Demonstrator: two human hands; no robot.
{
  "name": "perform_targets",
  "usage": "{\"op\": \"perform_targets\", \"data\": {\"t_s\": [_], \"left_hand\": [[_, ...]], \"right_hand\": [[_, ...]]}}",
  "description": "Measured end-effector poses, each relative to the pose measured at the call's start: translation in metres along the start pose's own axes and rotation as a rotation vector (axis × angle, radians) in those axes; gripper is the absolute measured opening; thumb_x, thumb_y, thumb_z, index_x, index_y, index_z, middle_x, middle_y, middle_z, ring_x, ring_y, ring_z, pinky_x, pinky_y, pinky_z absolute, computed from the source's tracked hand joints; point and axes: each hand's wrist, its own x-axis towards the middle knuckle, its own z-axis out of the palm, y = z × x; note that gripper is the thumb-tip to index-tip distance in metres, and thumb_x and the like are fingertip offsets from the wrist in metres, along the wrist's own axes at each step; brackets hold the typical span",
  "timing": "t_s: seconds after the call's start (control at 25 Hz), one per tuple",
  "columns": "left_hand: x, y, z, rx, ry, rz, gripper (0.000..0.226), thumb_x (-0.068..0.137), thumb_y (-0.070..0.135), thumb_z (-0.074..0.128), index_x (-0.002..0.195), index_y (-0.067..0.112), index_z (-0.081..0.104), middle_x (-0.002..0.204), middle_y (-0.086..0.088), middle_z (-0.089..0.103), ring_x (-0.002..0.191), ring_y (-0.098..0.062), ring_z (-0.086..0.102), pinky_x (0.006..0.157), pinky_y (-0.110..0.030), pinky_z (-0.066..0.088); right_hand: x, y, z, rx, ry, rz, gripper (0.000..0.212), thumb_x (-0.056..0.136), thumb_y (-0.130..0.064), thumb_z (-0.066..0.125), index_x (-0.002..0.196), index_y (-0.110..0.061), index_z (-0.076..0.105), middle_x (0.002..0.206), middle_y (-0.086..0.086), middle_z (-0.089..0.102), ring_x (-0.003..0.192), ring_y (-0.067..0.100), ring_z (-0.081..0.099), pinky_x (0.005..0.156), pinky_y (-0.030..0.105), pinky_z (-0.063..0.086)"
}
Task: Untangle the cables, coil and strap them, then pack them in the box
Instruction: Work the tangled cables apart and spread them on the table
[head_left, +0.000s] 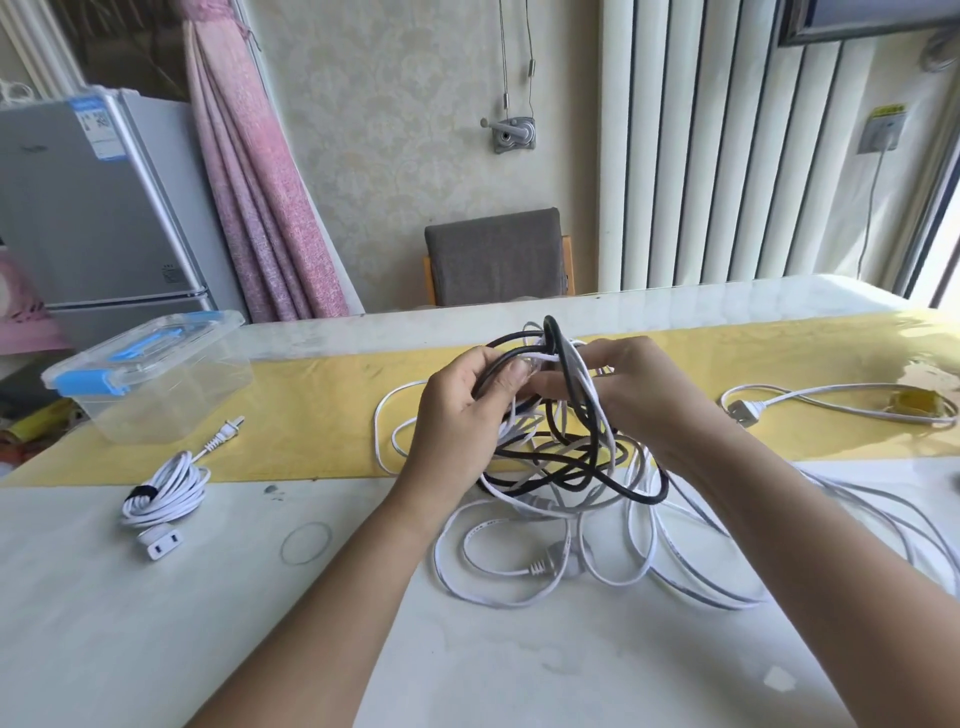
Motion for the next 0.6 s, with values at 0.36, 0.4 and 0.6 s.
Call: {"op": "perform_targets", "data": {"t_s": [0.36,0.4,0.6], "left_hand": [[-0.01,0.017,0.006,-0.202,-0.144,-0.21,0.055,0.06,0.06,0.075,0.09,0.015,0.062,0.094,-0.015,0.067,0.089,-0.025,0.062,0.094,-0.058,0.045],[-0.013,0.02,0.008,-0.2,-0.182,-0.216,0.061,0.056,0.058,0.078,0.096,0.014,0.062,0.095,-0.008,0.067,0.09,-0.02,0.062,0.092,-0.053,0.047],[-0.018,0.023,0.02,0.005,-0.11,-0.146,0.055,0.061,0.04,0.078,0.106,0.015,0.059,0.096,0.008,0.071,0.09,-0.005,0.067,0.083,-0.028,0.054]], "right_hand": [[0.0,0.008,0.014,-0.551,0.325,-0.177,0.031,0.085,-0.009,0.053,0.066,-0.024,0.035,0.083,-0.002,0.037,0.059,0.014,0.037,0.057,0.032,0.027],[0.0,0.009,0.014,-0.658,0.325,-0.166,0.027,0.084,-0.007,0.051,0.068,-0.021,0.035,0.088,0.0,0.036,0.06,0.02,0.038,0.057,0.035,0.029],[0.0,0.006,0.017,-0.935,0.341,-0.131,0.007,0.083,-0.007,0.052,0.087,-0.008,0.047,0.1,0.006,0.038,0.061,0.03,0.043,0.051,0.035,0.03]]}}
